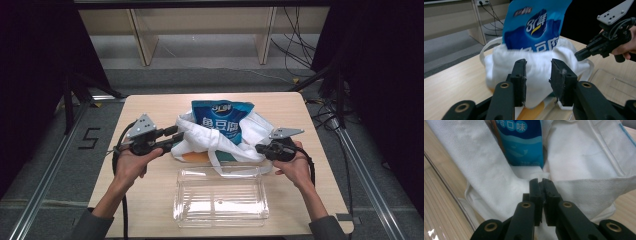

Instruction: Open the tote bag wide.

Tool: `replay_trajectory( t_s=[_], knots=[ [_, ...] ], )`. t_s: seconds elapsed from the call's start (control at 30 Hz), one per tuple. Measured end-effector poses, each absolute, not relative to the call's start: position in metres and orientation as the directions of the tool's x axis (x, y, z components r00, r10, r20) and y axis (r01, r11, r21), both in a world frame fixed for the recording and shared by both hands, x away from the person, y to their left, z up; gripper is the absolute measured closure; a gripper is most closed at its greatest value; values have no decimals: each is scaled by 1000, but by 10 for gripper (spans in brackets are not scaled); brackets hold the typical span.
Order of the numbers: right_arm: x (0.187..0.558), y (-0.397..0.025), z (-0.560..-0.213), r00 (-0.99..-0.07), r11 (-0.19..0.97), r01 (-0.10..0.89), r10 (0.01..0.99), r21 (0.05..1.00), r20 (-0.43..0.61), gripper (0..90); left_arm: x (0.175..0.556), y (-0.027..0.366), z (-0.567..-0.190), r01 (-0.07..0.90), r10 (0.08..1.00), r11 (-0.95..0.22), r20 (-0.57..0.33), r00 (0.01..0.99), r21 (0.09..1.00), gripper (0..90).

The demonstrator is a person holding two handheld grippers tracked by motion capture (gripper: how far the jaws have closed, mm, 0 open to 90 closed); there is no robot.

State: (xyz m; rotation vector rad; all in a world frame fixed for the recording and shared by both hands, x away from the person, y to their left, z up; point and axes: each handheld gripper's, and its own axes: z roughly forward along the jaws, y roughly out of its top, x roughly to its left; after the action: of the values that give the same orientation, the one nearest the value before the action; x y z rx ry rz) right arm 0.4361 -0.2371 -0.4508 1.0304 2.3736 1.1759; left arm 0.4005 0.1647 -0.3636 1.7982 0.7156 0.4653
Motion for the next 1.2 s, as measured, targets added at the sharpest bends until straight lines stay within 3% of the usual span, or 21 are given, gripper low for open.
replay_trajectory(
  t_s=[0.13, 0.27, 0.47, 0.8, 0.93, 1.07, 1.2],
  knots=[
    [435, -234, -451, -705, 417, 467, 707, 780, 44, 872, 413, 149, -354, 248, 659, -253, -22, 752, 935, 673],
    [433, -233, -453, -703, 416, 479, 709, 773, 54, 872, 427, 139, -355, 256, 663, -296, 5, 749, 920, 796],
    [433, -233, -454, -712, 414, 467, 700, 781, 55, 871, 451, 144, -390, 348, 687, -305, -49, 725, 886, 888],
    [437, -229, -469, -717, 447, 523, 692, 725, 90, 871, 461, 150, -455, 430, 697, -388, -46, 716, 815, 895],
    [437, -227, -480, -714, 448, 548, 691, 707, 115, 871, 466, 144, -502, 496, 703, -441, -55, 709, 748, 895],
    [437, -225, -484, -712, 426, 546, 690, 722, 131, 867, 463, 145, -488, 484, 706, -417, -61, 706, 770, 884],
    [435, -230, -465, -723, 419, 526, 679, 740, 129, 847, 457, 152, -457, 430, 703, -355, -66, 708, 830, 797]
  ],
)
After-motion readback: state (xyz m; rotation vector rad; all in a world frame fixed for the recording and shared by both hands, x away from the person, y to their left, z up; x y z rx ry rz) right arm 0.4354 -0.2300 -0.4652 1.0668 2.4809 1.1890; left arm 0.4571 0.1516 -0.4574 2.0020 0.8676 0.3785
